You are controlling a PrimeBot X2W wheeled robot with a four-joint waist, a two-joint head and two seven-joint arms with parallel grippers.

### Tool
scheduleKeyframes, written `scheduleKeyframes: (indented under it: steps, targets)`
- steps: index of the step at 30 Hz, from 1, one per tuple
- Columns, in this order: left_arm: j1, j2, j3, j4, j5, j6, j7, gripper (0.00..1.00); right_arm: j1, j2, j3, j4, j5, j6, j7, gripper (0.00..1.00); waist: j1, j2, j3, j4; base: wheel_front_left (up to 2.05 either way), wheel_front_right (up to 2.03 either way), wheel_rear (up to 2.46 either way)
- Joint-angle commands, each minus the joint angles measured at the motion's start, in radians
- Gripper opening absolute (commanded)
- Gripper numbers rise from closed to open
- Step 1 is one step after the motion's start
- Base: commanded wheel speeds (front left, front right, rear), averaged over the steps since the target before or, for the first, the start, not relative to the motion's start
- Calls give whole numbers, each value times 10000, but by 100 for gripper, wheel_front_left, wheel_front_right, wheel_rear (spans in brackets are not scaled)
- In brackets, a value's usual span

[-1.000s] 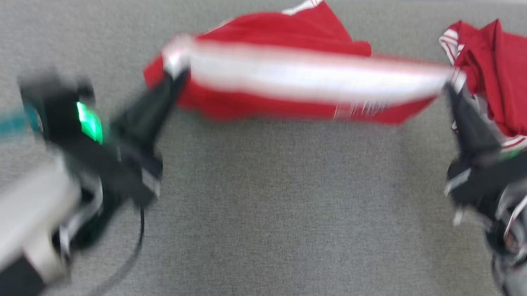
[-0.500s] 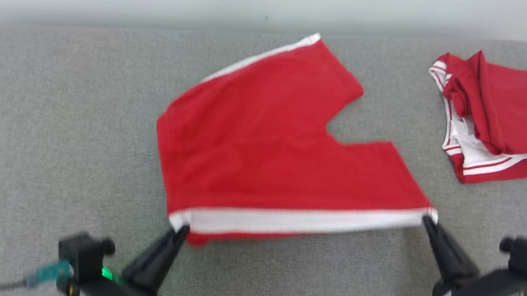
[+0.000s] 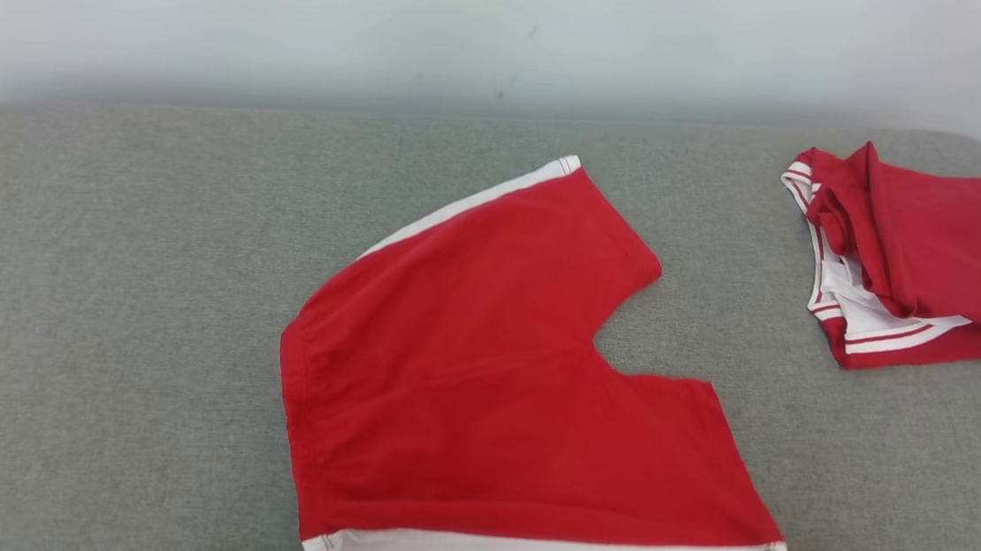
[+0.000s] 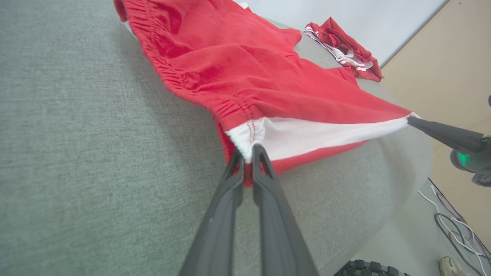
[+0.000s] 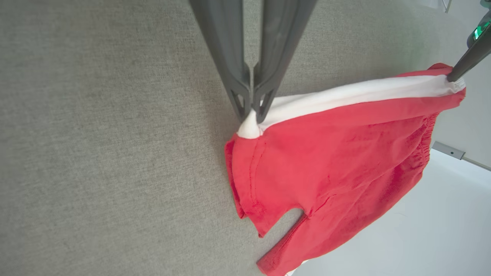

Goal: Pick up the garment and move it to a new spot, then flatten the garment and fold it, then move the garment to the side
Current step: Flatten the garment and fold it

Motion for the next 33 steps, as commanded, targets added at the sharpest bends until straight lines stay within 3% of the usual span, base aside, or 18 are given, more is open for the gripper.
scheduleKeyframes:
  steps: [1, 5, 17, 24, 33]
  targets:
    - [338, 9, 82, -55, 245, -9, -18, 0, 375, 122, -29, -178, -6, -29, 203, 0, 2, 1, -97, 121, 0, 0, 0]
    - [615, 191, -47, 37, 725, -18, -18, 0, 872, 262, -198, -450, -82, -29, 536, 0, 2, 1, -208, 233, 0, 0, 0]
    - [324, -246, 268, -629, 1426, -25, -19, 0, 284, 278, -767, -1114, -399, -27, 693, 0, 2, 1, -389, 548, 0, 0, 0]
    - [-247, -406, 777, -1075, 1651, -15, -19, 0, -1212, -59, -1007, -1087, -602, -29, 908, 0, 2, 1, -256, 861, 0, 0, 0]
    - [-2152, -315, 302, -519, 1172, -14, -19, 0, -4274, -465, -469, 360, -816, -27, 1325, 0, 2, 1, 375, 1251, 0, 0, 0]
